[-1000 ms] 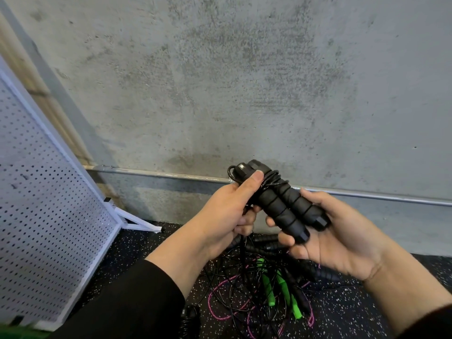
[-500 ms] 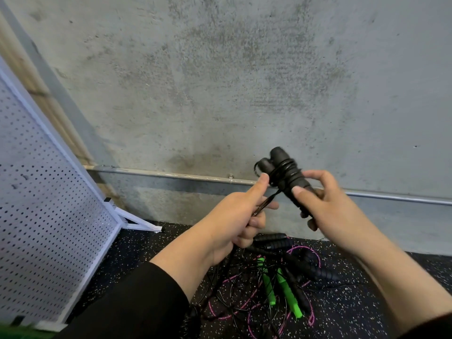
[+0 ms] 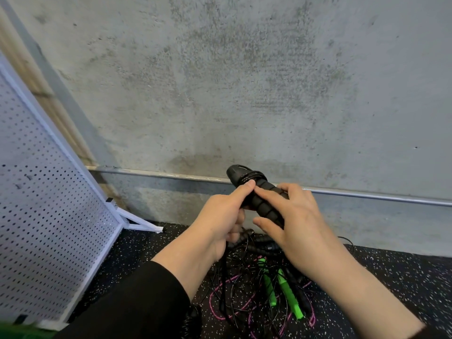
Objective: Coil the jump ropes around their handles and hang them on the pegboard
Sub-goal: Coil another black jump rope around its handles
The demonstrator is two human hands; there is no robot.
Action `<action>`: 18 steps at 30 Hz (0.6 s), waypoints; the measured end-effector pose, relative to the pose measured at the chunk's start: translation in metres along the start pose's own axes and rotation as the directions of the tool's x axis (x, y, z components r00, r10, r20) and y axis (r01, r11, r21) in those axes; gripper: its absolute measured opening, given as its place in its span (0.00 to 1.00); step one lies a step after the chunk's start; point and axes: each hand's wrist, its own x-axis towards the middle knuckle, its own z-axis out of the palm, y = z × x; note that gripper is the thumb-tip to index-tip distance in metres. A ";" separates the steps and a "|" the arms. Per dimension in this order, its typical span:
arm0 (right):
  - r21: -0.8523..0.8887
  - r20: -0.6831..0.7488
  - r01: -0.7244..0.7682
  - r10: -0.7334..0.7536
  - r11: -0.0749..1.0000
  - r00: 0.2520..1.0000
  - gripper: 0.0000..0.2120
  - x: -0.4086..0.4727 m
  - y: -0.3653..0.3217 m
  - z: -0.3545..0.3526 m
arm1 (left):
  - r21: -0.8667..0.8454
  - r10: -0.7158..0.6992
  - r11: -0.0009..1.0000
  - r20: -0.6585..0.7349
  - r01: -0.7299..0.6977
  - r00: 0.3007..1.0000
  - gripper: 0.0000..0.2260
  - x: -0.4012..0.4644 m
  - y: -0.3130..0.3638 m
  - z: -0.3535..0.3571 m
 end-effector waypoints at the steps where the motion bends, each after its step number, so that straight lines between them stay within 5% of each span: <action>1: 0.043 0.003 -0.004 0.004 0.999 1.000 0.23 0.000 -0.002 0.000 | 0.000 0.009 1.000 -0.002 -0.009 1.000 0.18 0.001 0.001 -0.001; 4: 0.439 -0.067 -0.118 0.163 0.891 0.984 0.09 0.001 -0.005 -0.003 | -0.027 0.058 0.998 0.012 -0.057 0.998 0.15 0.001 0.004 -0.001; 6: 0.727 -0.015 -0.262 0.397 0.635 0.918 0.08 0.003 -0.010 -0.008 | -0.050 0.096 0.994 0.045 -0.093 0.994 0.14 0.000 0.006 0.000; 9: 0.872 0.407 -0.486 0.466 0.058 0.786 0.24 0.006 -0.013 -0.018 | -0.057 0.142 0.989 0.087 -0.138 0.986 0.13 -0.001 0.007 0.002; 11: 0.771 0.630 -0.623 0.302 -0.133 0.715 0.29 0.004 -0.013 -0.025 | -0.047 0.165 0.986 0.100 -0.161 0.981 0.13 -0.001 0.008 0.001; 14: 0.709 0.703 -0.669 0.153 -0.221 0.695 0.28 0.003 -0.007 -0.032 | -0.032 0.158 0.987 0.123 -0.155 0.980 0.14 -0.002 0.010 -0.002; 18: 0.796 0.606 -0.591 0.175 -0.130 0.776 0.24 0.005 -0.008 -0.030 | -0.022 0.151 0.989 0.157 -0.149 0.976 0.13 -0.002 0.011 -0.004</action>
